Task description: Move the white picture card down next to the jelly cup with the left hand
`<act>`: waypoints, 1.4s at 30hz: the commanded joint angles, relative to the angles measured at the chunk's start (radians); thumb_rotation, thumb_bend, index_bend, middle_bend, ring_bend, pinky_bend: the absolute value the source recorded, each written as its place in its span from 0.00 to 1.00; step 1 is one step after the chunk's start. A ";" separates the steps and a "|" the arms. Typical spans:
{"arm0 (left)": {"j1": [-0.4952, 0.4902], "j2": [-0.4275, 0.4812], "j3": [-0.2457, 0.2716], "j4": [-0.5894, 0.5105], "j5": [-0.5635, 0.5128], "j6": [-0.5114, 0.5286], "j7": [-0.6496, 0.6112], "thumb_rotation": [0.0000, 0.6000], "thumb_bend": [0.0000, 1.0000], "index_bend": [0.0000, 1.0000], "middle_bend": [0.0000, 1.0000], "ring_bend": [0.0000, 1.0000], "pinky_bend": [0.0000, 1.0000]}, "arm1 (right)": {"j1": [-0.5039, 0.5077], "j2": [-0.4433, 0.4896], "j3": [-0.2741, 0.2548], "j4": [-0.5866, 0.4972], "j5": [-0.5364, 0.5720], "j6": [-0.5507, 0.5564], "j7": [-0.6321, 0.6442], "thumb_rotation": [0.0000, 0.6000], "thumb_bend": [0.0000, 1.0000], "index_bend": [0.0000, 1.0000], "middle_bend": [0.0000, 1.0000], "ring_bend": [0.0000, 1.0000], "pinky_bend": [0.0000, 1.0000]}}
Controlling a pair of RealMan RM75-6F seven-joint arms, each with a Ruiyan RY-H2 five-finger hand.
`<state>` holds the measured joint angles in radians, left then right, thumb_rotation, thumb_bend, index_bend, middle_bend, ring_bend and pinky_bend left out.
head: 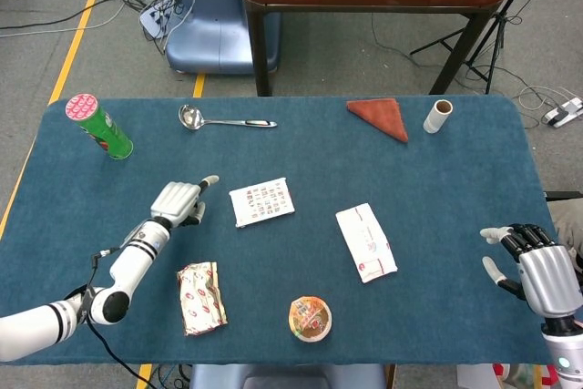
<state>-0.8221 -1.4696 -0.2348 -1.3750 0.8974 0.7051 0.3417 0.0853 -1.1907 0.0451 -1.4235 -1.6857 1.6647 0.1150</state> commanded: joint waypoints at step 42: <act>-0.377 -0.195 0.075 0.136 -0.634 0.017 0.281 1.00 0.84 0.17 1.00 0.97 1.00 | -0.008 0.019 -0.010 -0.013 -0.013 0.009 0.033 1.00 0.27 0.40 0.48 0.36 0.37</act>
<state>-1.1976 -1.6639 -0.1596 -1.2357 0.2624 0.7209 0.6232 0.0775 -1.1717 0.0351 -1.4362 -1.6990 1.6733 0.1478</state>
